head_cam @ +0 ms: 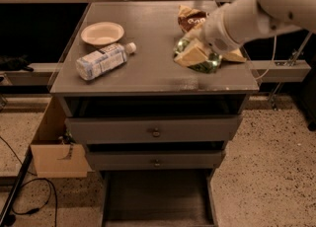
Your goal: Place green can into bottom drawer
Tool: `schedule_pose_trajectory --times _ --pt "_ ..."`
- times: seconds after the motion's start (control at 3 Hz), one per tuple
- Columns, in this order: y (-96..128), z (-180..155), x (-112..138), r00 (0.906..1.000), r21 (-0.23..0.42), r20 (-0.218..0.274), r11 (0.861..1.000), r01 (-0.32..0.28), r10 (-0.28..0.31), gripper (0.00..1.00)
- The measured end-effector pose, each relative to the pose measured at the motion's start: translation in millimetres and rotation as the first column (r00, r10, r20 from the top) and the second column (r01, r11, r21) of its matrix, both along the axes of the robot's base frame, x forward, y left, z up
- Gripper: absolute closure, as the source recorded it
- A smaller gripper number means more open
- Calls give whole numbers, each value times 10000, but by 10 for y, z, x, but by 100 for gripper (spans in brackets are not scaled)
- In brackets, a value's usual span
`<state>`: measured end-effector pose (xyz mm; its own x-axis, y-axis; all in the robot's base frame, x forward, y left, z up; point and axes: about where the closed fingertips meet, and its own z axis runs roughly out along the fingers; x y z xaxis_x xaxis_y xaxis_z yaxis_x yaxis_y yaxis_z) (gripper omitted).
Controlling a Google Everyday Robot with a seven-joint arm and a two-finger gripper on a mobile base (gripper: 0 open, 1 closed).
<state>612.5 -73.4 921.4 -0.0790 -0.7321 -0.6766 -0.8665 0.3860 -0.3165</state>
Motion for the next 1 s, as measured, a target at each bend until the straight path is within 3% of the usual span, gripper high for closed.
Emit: schedule_pose_trajectory --times 0.33,1.0 --pt "-234 -420 -623 9924 855 -946 9926 867 -785 100" --pt "-177 -447 -709 9932 1032 -914 9914 810 -717 100"
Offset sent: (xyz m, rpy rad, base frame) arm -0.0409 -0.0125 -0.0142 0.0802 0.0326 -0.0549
